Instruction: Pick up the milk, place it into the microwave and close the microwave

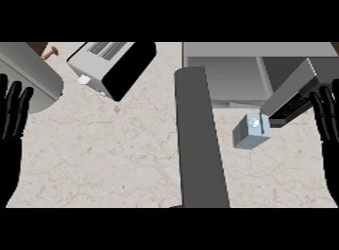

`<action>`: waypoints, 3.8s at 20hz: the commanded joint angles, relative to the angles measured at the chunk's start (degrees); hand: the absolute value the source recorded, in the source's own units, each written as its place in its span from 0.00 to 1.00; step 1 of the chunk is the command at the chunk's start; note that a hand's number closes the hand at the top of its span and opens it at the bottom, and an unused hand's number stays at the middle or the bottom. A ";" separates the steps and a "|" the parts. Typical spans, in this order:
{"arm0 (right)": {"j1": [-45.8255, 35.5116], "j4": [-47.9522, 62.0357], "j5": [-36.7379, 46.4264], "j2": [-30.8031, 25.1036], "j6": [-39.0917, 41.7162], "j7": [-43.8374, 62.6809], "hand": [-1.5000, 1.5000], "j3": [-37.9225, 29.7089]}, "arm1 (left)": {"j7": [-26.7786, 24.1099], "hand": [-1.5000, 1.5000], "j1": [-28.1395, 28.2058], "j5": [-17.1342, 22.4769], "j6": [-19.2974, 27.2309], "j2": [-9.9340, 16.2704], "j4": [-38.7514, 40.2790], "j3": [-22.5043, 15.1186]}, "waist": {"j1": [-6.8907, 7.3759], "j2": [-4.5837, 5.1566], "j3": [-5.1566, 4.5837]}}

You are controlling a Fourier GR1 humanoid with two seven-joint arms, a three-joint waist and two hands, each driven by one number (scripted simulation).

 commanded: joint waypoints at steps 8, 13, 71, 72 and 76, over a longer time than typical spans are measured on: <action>-10.92 4.03 -9.00 5.54 4.90 8.96 0.00 12.20 | 3.34 0.00 0.17 4.01 1.46 -5.05 2.74 -1.16 | 0.39 -0.18 -1.11; -8.78 3.09 -12.65 5.63 5.04 8.75 0.00 11.56 | 2.55 0.00 6.33 10.34 -2.22 -3.05 -1.27 2.59 | -0.39 -0.39 -1.05; -15.88 64.37 -2.37 -3.42 8.31 -36.27 0.00 -8.61 | -8.78 0.00 33.42 11.20 -13.32 -6.75 -11.65 -1.03 | -0.22 -0.35 -1.03; -16.85 65.95 -1.28 -2.98 7.31 -36.12 0.00 -8.05 | -10.64 0.00 28.29 9.48 -11.15 -6.76 -6.93 -0.31 | -0.35 -0.32 -1.03; -17.01 71.29 1.96 -1.07 1.40 -39.89 0.00 -7.84 | -9.65 0.00 32.53 11.77 -14.15 -6.75 -10.59 0.87 | -0.17 -0.34 -1.03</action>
